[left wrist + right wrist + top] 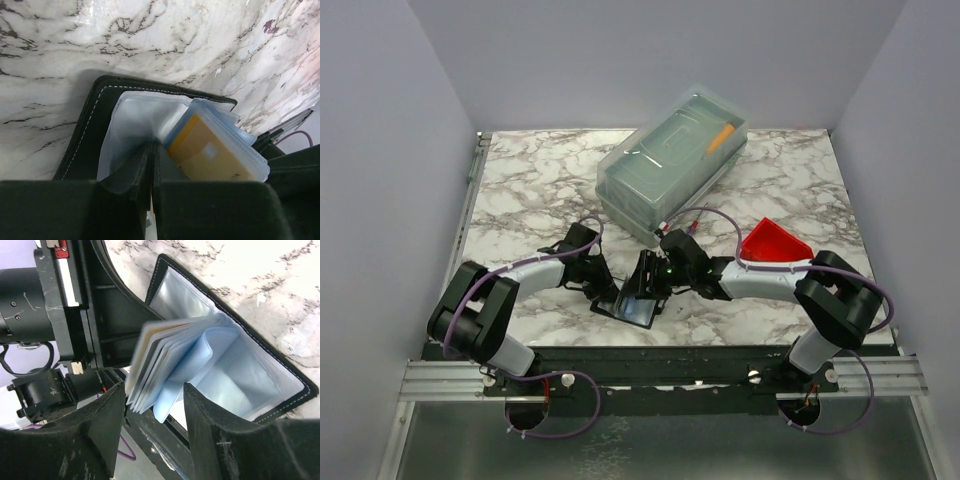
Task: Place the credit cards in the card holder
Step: Open the card holder at the center of the board.
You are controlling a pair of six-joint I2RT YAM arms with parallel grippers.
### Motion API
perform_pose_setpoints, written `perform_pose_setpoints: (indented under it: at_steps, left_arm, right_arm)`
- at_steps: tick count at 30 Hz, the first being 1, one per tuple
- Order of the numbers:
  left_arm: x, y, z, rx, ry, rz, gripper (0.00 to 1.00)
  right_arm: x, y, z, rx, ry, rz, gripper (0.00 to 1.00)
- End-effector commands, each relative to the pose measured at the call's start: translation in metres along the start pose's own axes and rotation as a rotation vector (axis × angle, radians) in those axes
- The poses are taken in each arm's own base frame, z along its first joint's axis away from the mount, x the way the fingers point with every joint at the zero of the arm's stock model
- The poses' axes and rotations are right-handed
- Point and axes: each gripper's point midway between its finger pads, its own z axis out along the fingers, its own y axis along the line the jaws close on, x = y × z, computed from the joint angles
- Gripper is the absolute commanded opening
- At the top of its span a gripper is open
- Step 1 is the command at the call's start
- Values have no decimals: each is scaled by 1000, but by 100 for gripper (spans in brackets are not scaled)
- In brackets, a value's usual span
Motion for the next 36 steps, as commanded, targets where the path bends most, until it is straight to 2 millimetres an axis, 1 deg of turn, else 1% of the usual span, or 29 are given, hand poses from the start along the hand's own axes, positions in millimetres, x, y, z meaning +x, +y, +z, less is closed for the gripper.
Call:
perform_pose_setpoints:
  at_steps: [1, 8, 12, 20, 23, 26, 29, 33, 36]
  left_arm:
    - [13, 36, 7, -116, 10, -18, 8]
    - [14, 39, 5, -116, 5, -31, 9]
    - [16, 42, 6, -121, 14, -35, 9]
    - [17, 41, 5, -112, 13, -32, 9]
    - [16, 37, 2, -97, 7, -29, 16]
    - [15, 33, -1, -77, 3, -33, 24]
    - [14, 32, -4, -62, 5, -51, 32]
    - [11, 28, -10, -43, 2, -80, 34]
    - [8, 25, -16, -32, 1, -103, 41]
  right_arm:
    - [0, 5, 7, -14, 21, -34, 54]
    - [3, 0, 12, -21, 23, -14, 55]
    - [3, 6, 10, -67, 9, -20, 64]
    - [1, 15, 6, -126, -18, -31, 68]
    - [1, 15, 4, -133, -19, -31, 67]
    - [0, 17, 0, -142, -34, -34, 63]
    - [0, 15, -1, -135, -40, -33, 62]
    - [2, 16, -2, -150, -35, -40, 62]
    - [2, 18, -4, -164, -41, -47, 62]
